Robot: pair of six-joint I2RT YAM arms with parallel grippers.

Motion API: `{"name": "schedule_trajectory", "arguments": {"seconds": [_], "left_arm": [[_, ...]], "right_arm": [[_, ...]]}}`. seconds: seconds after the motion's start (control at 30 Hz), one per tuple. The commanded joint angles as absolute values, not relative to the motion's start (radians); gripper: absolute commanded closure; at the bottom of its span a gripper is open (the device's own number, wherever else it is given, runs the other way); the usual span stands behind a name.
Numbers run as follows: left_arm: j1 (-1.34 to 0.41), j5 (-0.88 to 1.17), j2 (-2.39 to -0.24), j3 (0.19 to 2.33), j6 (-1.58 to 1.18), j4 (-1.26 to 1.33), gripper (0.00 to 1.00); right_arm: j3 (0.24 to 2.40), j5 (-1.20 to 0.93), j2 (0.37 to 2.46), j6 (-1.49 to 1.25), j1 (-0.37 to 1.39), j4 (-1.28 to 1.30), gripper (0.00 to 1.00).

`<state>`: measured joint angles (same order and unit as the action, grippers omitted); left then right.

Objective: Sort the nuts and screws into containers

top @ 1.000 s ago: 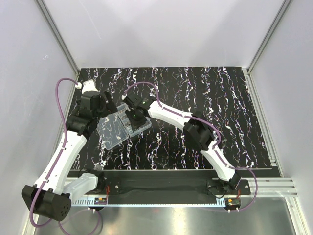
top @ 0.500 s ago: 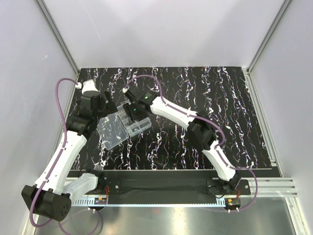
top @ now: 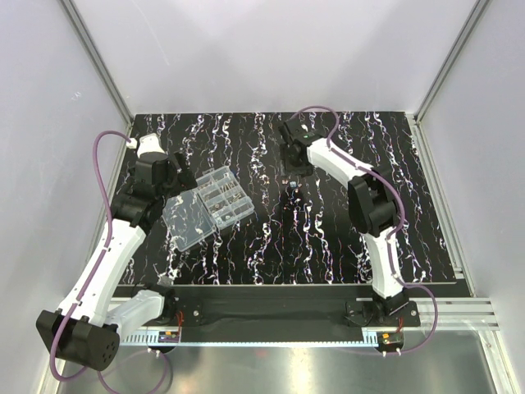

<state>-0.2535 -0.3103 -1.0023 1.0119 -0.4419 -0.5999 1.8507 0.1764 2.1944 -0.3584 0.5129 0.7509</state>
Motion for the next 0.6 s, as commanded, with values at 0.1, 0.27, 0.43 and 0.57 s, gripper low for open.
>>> {"name": "schedule_trajectory", "arguments": {"seconds": [0.1, 0.27, 0.43, 0.57], "left_arm": [[-0.256, -0.311, -0.996, 1.011, -0.436, -0.558, 0.01], [-0.256, -0.318, -0.999, 1.011, -0.436, -0.561, 0.01], [-0.255, -0.314, -0.999, 1.011, -0.436, -0.56, 0.01], [-0.255, -0.314, -0.994, 1.011, -0.437, -0.56, 0.01]], "right_arm": [[1.91, 0.166, 2.249, -0.27, 0.526, 0.698, 0.39], [1.93, 0.185, 2.279, -0.27, 0.525, 0.719, 0.39], [1.893, 0.198, 2.283, -0.275, 0.525, 0.713, 0.41], [1.878, 0.196, 2.289, -0.276, 0.52, 0.707, 0.43]]}}
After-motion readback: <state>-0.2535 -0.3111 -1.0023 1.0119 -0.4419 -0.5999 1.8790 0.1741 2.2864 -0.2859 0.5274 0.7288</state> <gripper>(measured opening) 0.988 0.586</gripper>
